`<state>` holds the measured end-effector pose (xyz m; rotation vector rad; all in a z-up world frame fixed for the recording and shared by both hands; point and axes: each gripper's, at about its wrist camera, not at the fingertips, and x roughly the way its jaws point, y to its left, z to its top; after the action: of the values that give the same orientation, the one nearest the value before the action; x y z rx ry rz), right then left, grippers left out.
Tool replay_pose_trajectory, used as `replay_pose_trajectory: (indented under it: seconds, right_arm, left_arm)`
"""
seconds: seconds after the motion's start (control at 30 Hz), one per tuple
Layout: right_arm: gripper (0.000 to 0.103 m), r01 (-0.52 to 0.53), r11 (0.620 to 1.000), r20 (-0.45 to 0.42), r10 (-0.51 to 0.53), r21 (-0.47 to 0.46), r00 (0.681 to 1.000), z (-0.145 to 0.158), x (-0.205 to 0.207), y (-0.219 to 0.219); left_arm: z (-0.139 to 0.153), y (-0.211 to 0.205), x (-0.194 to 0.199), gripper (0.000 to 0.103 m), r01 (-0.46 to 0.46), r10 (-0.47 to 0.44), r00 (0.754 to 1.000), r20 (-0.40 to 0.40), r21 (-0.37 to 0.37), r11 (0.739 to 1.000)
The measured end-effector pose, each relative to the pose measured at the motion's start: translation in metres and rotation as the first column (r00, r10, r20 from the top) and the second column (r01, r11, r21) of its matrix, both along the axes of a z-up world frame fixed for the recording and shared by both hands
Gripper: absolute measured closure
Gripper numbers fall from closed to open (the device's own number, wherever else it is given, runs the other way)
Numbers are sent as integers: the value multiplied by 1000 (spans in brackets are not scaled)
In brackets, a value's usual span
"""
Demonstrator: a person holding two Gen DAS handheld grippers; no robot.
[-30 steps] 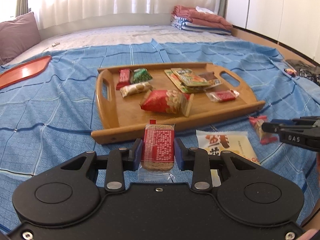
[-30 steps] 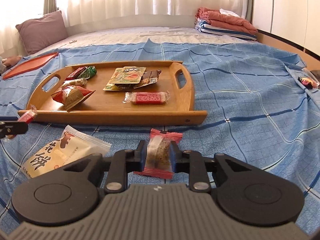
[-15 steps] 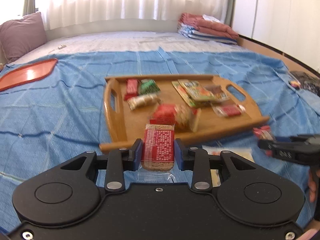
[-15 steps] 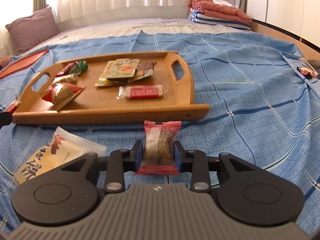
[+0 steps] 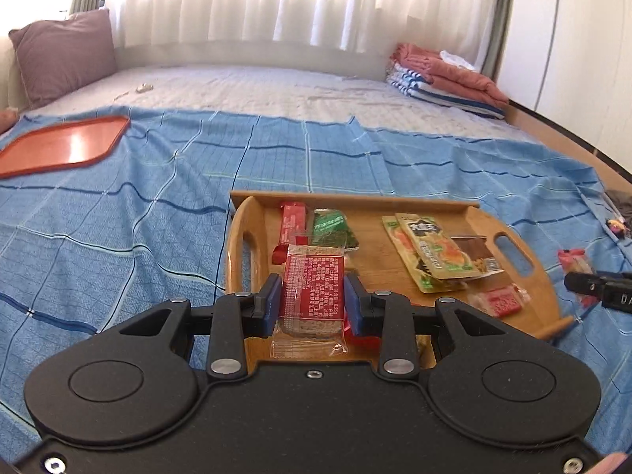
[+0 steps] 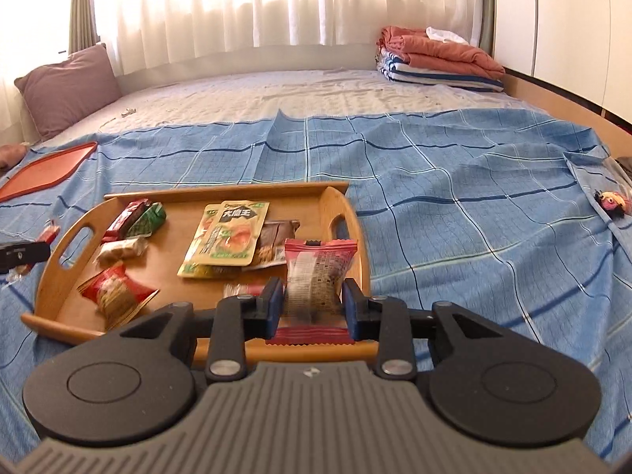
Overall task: Organize snacks
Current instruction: 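Carry both snacks onto the tray and open both tools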
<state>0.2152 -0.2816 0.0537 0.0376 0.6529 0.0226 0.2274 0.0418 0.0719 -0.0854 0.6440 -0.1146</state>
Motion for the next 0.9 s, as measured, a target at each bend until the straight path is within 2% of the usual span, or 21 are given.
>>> replay_pose_trajectory:
  seconds: [0.2,0.43,0.67,0.9]
  right_arm:
    - [66,3,999,-19,-2,34,1000,0,53,-8]
    - [66,12,998,-63,-8,62,998,-22,100,-7]
    - [66,-18,996,-104,27,85,994,-50,108,0]
    - [65,-38,996,-101,47,86,994,-54,105,-3]
  left_arm:
    - [-19,-7,26,71,14,-13,1000,-22,54,998]
    - [-44,-5,39,71,20,-17,998,-68,43,999]
    - [-56,-7,45,71,18,-14,996,-84,54,998]
    - [-58,-11,49,71,20,-15,997,-82,59,998]
